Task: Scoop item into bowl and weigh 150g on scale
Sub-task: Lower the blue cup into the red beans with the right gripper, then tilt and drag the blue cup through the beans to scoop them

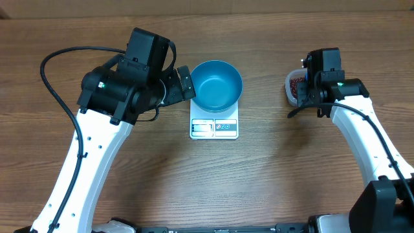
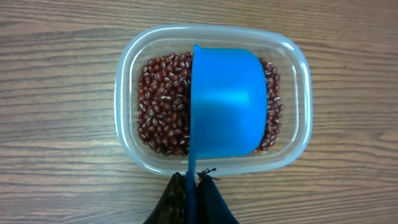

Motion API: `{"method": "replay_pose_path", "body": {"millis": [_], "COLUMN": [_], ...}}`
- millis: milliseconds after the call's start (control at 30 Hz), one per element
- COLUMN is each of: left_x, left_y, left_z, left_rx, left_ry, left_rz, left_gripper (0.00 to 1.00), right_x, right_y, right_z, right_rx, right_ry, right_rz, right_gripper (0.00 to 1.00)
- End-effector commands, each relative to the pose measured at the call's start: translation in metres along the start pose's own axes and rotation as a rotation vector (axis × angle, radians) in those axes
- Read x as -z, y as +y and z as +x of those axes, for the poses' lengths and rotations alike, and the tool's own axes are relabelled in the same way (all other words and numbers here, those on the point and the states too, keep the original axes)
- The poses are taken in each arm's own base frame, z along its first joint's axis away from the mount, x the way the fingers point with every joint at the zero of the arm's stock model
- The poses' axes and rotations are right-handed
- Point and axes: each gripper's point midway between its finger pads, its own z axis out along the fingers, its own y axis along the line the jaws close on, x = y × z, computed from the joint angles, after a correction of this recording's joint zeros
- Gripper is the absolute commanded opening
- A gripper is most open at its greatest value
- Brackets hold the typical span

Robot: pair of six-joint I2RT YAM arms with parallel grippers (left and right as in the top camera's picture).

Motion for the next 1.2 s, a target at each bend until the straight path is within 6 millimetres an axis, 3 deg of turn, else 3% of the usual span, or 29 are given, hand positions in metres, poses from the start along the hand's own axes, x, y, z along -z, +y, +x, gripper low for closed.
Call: {"method": "replay_pose_path", "body": {"millis": [0, 467, 1167], "left_x": [-0.001, -0.001, -0.001], "left_y": [0.002, 0.002, 0.002], "left_z": [-0.005, -0.005, -0.004], "left_rx": [-0.019, -0.019, -0.019], "left_ry": [-0.014, -0.014, -0.013], "left_rz": [-0.014, -0.013, -0.013], "left_gripper": [1.0, 1.0, 1.0], "right_x": [0.001, 0.0, 0.003], "right_y": [0.005, -0.001, 0.011], "right_z": [-0.005, 0.001, 0.013], "right_rx": [-0.079, -0.283, -0.336], "right_ry": [-0.001, 0.038, 0.108], "right_rz": [-0.048, -0.295, -0.358], "right_gripper": [0.04, 0.04, 0.04]}}
